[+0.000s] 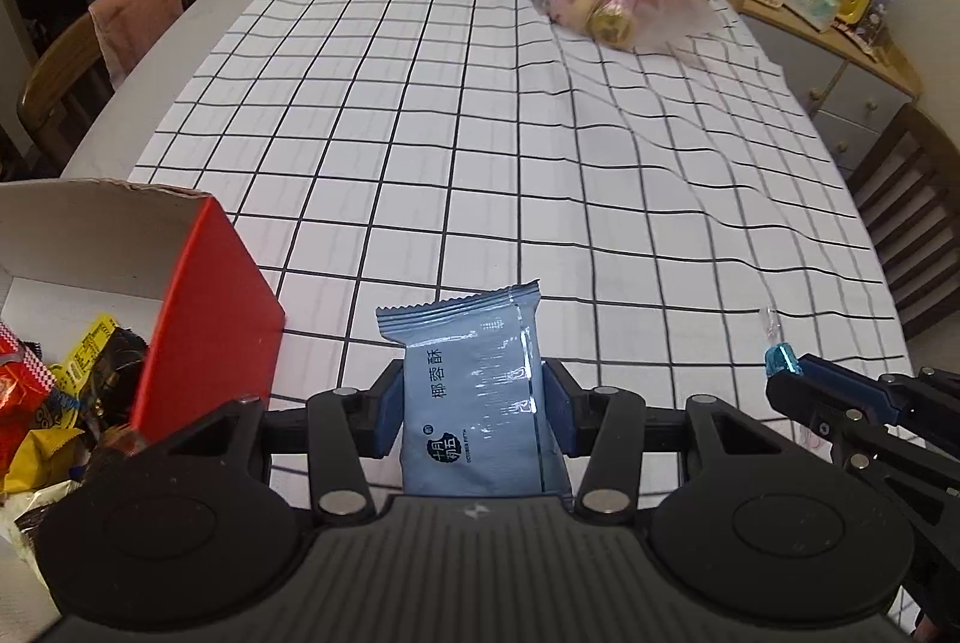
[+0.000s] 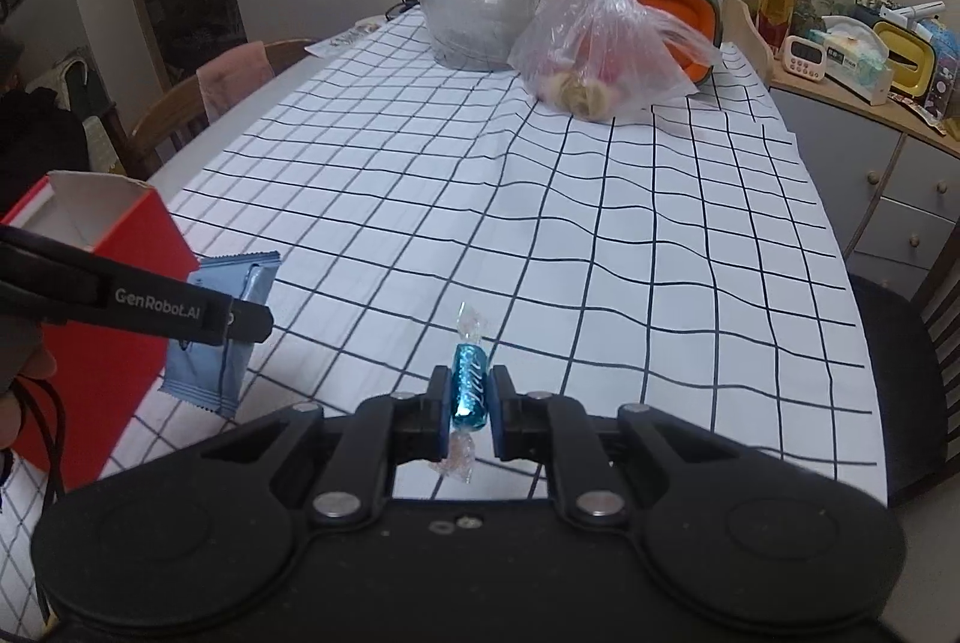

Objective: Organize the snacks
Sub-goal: 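Carry the biscuit packet and blue candy into the box and release both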

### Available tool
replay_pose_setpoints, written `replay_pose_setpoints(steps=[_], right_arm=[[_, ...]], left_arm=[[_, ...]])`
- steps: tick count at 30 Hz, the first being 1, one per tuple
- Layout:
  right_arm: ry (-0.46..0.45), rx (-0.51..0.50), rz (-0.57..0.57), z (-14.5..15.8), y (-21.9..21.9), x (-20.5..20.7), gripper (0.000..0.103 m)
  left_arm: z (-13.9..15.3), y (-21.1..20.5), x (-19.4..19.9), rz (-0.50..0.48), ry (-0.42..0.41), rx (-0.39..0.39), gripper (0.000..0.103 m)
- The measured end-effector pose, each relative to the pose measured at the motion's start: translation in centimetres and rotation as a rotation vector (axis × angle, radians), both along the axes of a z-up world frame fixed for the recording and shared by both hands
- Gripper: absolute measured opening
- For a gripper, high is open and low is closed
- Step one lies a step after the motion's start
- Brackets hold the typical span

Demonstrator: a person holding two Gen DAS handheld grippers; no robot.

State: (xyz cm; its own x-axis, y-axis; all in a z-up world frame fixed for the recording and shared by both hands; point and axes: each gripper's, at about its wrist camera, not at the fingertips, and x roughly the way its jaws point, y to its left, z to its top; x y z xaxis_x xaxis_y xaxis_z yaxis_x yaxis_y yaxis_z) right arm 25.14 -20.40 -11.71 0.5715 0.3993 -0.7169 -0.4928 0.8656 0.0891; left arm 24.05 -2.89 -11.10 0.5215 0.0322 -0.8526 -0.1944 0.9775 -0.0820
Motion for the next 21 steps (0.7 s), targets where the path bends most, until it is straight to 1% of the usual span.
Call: replay_pose_setpoints(steps=[6,11,21], right_arm=[[-0.02,0.026,-0.003,2.3,0.2,-3.1,0.011],[-0.032,0.038,-0.009,4.1,0.9,-5.5,0.011],[-0.043,0.07,0.01,6.7,4.9,-9.6,0.011]], left_arm=[[2.7,0.7,-2.6,-0.036,-0.042,-0.019,0.047],[4.5,2.0,-4.7,-0.06,-0.056,-0.037,0.047],[7.3,5.6,-8.6,-0.112,-0.076,-0.058,0.047]])
